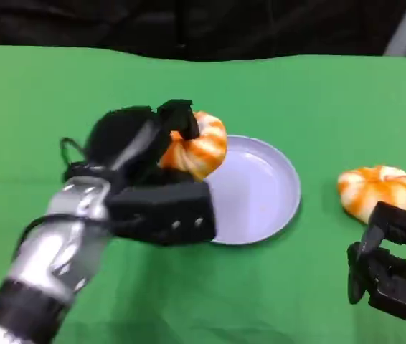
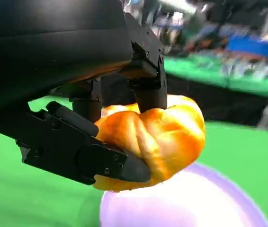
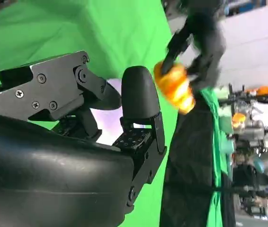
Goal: Grasp the bread from the table and place it into the plate.
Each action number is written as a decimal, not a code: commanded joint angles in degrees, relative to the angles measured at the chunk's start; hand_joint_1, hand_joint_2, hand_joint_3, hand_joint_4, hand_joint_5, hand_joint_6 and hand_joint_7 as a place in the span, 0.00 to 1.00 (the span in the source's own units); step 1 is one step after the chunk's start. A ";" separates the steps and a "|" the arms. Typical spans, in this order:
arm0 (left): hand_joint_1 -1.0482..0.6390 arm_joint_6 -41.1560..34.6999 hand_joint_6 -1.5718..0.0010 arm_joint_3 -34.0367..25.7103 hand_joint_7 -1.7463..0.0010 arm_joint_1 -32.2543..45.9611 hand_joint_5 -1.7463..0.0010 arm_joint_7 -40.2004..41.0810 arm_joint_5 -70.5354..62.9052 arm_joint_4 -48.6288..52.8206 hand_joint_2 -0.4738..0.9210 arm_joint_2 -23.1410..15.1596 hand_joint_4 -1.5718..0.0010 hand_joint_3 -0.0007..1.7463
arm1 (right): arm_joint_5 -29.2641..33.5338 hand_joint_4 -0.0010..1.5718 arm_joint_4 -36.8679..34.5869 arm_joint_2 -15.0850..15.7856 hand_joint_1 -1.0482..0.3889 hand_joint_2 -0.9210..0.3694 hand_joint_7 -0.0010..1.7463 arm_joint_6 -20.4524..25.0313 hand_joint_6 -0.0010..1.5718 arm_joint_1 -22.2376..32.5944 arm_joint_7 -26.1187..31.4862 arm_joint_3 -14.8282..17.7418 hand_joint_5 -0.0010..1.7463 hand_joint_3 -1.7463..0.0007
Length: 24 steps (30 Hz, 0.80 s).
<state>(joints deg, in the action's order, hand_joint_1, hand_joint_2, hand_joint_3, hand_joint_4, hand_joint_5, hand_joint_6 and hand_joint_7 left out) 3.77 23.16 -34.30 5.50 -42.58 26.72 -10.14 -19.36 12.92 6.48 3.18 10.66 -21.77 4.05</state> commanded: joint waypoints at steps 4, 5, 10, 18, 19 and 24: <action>0.56 7.23 0.64 2.08 0.08 -9.55 0.00 8.55 2.17 22.43 1.00 7.19 0.56 0.11 | -0.46 0.54 0.69 0.50 0.73 0.13 0.90 -0.82 0.47 0.55 -0.04 0.44 1.00 0.50; 0.56 8.05 0.65 2.25 0.06 -10.44 0.00 9.71 2.37 25.25 1.00 7.90 0.57 0.11 | -0.24 0.54 1.03 0.67 0.72 0.13 0.90 -0.52 0.47 0.68 0.12 0.33 1.00 0.50; 0.57 13.95 0.63 1.95 0.08 -12.51 0.00 14.48 4.32 34.91 1.00 10.40 0.54 0.18 | 0.06 0.54 2.93 0.66 0.71 0.13 0.90 1.10 0.47 1.42 1.25 -0.12 1.00 0.51; 0.18 13.66 0.73 6.57 0.95 -13.73 0.89 8.22 2.16 37.46 1.00 9.74 0.90 0.29 | 0.07 0.54 4.03 0.07 0.72 0.12 0.90 0.98 0.47 2.02 1.91 -0.75 1.00 0.51; 0.14 12.92 0.78 7.19 0.97 -13.57 0.94 7.15 1.87 36.96 1.00 9.43 0.95 0.30 | 0.03 0.54 3.97 0.01 0.72 0.13 0.90 0.72 0.47 2.05 1.86 -0.81 1.00 0.51; 0.02 10.30 0.96 9.35 1.00 -12.48 1.00 4.71 0.48 34.23 1.00 8.16 1.00 0.41 | -0.42 0.54 3.88 0.00 0.70 0.13 0.90 0.41 0.47 2.13 1.49 -0.95 1.00 0.51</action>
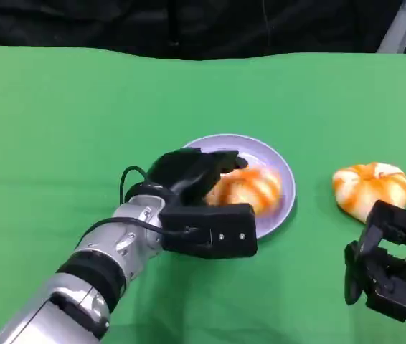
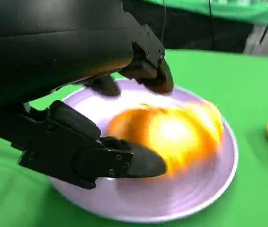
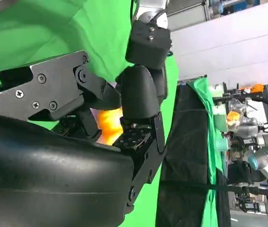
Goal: Grasp the bread from the table and place it into the plate.
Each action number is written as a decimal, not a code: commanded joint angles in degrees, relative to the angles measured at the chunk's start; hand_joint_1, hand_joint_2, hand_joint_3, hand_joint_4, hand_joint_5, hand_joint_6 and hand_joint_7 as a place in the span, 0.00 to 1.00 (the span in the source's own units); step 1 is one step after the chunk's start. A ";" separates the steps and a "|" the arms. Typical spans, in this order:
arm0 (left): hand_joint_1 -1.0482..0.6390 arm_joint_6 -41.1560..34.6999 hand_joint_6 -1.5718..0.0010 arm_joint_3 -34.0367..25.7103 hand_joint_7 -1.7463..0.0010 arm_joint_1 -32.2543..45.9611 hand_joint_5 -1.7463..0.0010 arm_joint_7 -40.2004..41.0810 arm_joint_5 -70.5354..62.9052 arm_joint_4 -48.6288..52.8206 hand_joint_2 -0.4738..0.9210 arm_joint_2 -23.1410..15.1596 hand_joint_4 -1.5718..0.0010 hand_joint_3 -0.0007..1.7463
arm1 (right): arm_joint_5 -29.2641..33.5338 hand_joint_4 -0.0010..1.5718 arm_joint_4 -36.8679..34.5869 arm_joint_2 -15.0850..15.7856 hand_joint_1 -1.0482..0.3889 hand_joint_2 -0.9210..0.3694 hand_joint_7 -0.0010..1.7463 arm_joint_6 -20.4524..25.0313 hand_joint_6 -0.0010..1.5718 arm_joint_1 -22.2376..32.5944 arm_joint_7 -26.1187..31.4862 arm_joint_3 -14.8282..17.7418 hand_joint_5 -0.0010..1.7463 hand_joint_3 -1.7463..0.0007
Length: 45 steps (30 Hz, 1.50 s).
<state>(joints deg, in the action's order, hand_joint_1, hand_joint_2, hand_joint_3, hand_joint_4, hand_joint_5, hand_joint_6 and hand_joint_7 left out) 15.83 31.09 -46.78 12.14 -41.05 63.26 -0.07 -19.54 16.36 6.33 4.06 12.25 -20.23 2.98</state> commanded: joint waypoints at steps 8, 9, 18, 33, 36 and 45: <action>0.00 -4.23 1.00 1.88 1.00 2.82 1.00 -4.60 -0.74 -13.28 1.00 -4.02 1.00 0.45 | -0.45 0.54 -0.74 -0.01 0.70 0.15 0.89 -1.55 0.48 0.24 -0.56 0.25 1.00 0.49; 0.00 -4.41 1.00 1.77 1.00 3.30 1.00 -4.67 -0.66 -14.77 1.00 -4.35 1.00 0.46 | -0.42 0.54 -0.64 0.03 0.70 0.15 0.89 -1.32 0.48 0.26 -0.43 0.23 1.00 0.49; 0.28 -10.85 0.88 -9.39 0.97 18.40 0.99 -22.01 14.46 -50.24 1.00 -11.02 0.98 0.20 | 0.27 0.54 0.00 -0.02 0.72 0.15 0.89 -0.85 0.48 0.49 0.56 -0.27 1.00 0.48; 0.65 -32.10 0.54 -37.35 0.09 64.02 0.01 -48.55 68.13 -91.77 0.76 -18.79 0.50 0.70 | 0.92 0.54 -1.01 0.62 0.71 0.15 0.91 -1.25 0.46 -0.23 0.93 -0.37 1.00 0.46; 0.64 -28.09 0.54 -39.07 0.04 69.43 0.00 -49.36 68.93 -89.30 0.80 -17.74 0.47 0.65 | 0.44 0.54 -1.83 0.93 0.71 0.15 0.91 -1.08 0.46 -0.53 0.39 0.17 1.00 0.47; 0.65 -21.68 0.56 -39.76 0.00 69.36 0.00 -48.32 67.70 -80.39 0.82 -15.25 0.46 0.66 | 0.61 0.53 -1.53 0.92 0.72 0.16 0.91 -1.05 0.46 0.03 -0.10 0.85 1.00 0.46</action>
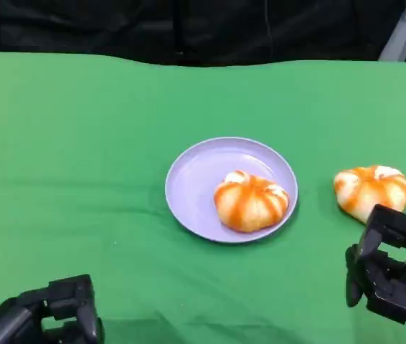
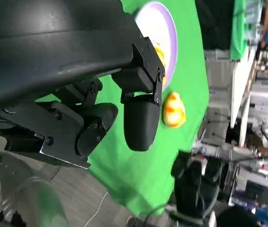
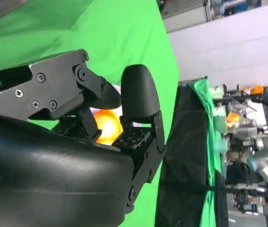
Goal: Grasp the bread from the table and place it into the plate.
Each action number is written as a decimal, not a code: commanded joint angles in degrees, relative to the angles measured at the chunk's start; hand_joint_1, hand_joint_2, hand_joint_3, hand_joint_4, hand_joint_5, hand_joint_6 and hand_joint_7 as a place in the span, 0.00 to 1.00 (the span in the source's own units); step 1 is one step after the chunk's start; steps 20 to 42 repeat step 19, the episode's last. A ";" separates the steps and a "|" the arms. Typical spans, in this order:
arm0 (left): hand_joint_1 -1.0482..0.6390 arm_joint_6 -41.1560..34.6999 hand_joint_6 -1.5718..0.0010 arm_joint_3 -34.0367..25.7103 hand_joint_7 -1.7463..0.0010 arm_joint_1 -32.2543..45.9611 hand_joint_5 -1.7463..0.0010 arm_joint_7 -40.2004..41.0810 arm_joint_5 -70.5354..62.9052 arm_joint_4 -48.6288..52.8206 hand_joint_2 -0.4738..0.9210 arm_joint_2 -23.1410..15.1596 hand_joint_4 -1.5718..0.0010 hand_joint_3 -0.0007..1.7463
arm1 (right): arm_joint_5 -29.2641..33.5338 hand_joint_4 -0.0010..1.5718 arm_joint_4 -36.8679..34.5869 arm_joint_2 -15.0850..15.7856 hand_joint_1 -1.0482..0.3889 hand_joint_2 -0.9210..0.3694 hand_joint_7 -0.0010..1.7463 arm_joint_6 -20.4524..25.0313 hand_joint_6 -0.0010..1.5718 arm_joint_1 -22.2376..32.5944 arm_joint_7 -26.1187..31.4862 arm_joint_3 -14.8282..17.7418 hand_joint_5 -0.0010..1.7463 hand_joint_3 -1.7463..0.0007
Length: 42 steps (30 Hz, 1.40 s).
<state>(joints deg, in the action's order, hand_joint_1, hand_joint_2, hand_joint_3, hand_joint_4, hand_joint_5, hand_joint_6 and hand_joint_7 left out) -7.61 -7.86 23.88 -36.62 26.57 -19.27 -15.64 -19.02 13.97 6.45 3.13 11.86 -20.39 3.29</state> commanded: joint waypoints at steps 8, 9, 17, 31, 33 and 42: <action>0.63 1.92 0.56 -0.36 0.01 -2.28 0.00 1.33 -0.51 3.27 0.83 0.76 0.46 0.61 | 0.26 0.53 2.22 0.72 0.71 0.15 0.92 1.09 0.45 0.96 0.45 0.36 1.00 0.47; 0.63 1.94 0.56 -0.35 0.01 -2.30 0.00 1.42 -0.55 3.32 0.83 0.78 0.46 0.60 | 0.35 0.53 2.24 0.70 0.71 0.15 0.92 1.03 0.45 0.96 0.43 0.35 1.00 0.47; 0.62 2.75 0.56 -0.10 0.01 -2.36 0.00 2.64 -1.27 3.45 0.86 1.66 0.46 0.56 | -0.58 0.53 1.56 0.81 0.72 0.13 0.91 0.93 0.46 0.71 -0.55 1.02 1.00 0.48; 0.63 2.68 0.56 -0.05 0.01 -2.25 0.00 2.88 -1.40 3.20 0.86 1.78 0.46 0.56 | -0.61 0.53 1.76 0.82 0.72 0.13 0.91 1.21 0.46 0.78 -0.45 1.10 1.00 0.49; 0.63 2.68 0.56 -0.05 0.01 -2.25 0.00 2.88 -1.40 3.20 0.86 1.78 0.46 0.56 | -0.61 0.53 1.76 0.82 0.72 0.13 0.91 1.21 0.46 0.78 -0.45 1.10 1.00 0.49; 0.63 2.68 0.56 -0.05 0.01 -2.25 0.00 2.88 -1.40 3.20 0.86 1.78 0.46 0.56 | -0.61 0.53 1.76 0.82 0.72 0.13 0.91 1.21 0.46 0.78 -0.45 1.10 1.00 0.49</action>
